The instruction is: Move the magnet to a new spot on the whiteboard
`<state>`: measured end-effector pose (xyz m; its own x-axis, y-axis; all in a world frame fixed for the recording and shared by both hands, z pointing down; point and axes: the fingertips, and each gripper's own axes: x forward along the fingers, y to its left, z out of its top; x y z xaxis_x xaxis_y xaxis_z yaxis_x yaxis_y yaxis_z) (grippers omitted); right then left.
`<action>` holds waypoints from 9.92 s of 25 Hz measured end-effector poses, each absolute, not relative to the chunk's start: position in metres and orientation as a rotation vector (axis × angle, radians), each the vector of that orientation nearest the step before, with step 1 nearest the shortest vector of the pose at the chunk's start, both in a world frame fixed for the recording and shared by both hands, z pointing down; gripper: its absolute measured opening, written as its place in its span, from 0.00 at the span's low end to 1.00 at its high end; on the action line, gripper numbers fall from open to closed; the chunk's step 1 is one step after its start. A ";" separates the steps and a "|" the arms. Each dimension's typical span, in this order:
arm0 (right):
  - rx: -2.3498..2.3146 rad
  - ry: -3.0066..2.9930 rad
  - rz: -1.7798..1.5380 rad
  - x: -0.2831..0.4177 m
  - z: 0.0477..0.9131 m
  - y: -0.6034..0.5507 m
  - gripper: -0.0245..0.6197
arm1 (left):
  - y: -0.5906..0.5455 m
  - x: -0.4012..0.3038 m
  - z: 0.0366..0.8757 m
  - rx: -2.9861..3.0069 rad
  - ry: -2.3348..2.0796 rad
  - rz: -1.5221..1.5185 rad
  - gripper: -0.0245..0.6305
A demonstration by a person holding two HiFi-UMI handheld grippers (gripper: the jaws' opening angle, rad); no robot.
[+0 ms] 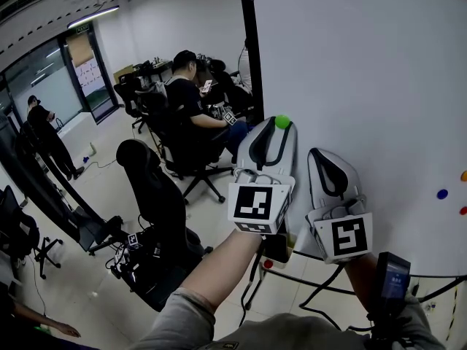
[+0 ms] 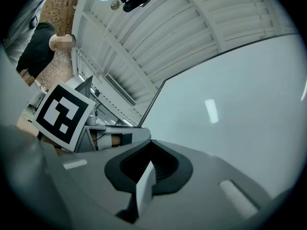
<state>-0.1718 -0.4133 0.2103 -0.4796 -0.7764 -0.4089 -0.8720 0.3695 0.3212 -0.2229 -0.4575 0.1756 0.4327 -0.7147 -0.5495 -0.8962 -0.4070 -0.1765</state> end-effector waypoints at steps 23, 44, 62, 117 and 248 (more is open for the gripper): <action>-1.547 2.450 0.681 -0.120 0.233 -0.404 0.05 | -0.422 -0.180 0.213 -2.210 1.381 0.493 0.04; -1.861 2.355 0.608 0.169 0.282 -0.278 0.05 | -0.295 0.120 0.278 -2.438 1.224 0.369 0.04; -1.872 2.345 0.607 0.198 0.282 -0.277 0.05 | -0.308 0.140 0.272 -2.344 1.337 0.309 0.15; -1.709 2.389 0.878 -0.028 0.206 -0.353 0.05 | -0.397 -0.076 0.213 -2.256 1.382 0.299 0.23; -1.818 2.267 0.852 0.214 0.201 -0.277 0.05 | -0.319 0.173 0.195 -2.246 1.311 0.346 0.22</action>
<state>0.2135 -0.2773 0.2010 -0.2751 -0.8639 -0.4218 -0.9279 0.1237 0.3518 0.1734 -0.3187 0.1952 0.5011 -0.7340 -0.4585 -0.8646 -0.4021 -0.3014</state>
